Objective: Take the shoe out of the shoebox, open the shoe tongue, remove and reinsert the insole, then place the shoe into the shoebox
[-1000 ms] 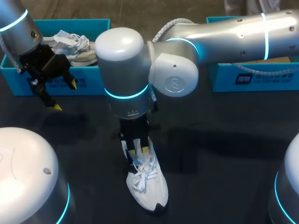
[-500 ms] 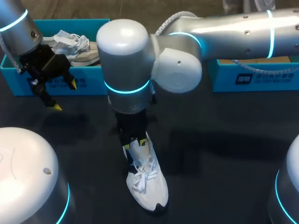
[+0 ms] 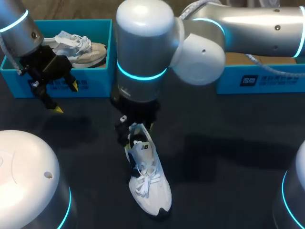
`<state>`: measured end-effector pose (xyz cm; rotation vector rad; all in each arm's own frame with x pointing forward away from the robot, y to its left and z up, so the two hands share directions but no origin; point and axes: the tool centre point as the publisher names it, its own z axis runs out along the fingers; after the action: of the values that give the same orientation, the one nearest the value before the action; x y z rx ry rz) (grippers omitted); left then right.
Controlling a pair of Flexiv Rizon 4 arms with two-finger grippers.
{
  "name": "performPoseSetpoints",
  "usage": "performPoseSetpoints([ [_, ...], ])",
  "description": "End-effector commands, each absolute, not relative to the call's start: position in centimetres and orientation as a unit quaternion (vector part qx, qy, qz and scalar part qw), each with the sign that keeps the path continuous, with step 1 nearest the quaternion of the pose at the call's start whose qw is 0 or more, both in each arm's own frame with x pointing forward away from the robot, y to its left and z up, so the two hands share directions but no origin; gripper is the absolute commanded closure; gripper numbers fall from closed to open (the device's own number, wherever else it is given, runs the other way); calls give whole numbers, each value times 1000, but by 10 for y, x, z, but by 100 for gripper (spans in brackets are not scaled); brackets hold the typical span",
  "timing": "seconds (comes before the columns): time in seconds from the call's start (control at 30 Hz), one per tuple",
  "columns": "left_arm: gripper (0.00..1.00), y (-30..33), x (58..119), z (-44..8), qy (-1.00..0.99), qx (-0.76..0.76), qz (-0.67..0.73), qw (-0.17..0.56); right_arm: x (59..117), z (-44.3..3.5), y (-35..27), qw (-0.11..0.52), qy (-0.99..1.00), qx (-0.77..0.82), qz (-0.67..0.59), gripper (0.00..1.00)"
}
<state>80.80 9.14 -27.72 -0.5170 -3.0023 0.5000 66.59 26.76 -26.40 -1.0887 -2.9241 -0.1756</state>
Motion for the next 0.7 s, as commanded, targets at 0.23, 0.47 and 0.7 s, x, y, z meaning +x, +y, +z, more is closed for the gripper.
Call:
performPoseSetpoints([
  [0.23,0,92,808,-277,-972,-167,161,27,667,-259,263,87,-990,-31,-105,0],
  [0.47,0,92,808,-277,-972,-167,161,27,667,-259,263,87,-990,-31,-105,0],
  [0.7,0,92,808,-277,-972,-167,161,27,681,-253,266,29,-998,24,-48,0],
])
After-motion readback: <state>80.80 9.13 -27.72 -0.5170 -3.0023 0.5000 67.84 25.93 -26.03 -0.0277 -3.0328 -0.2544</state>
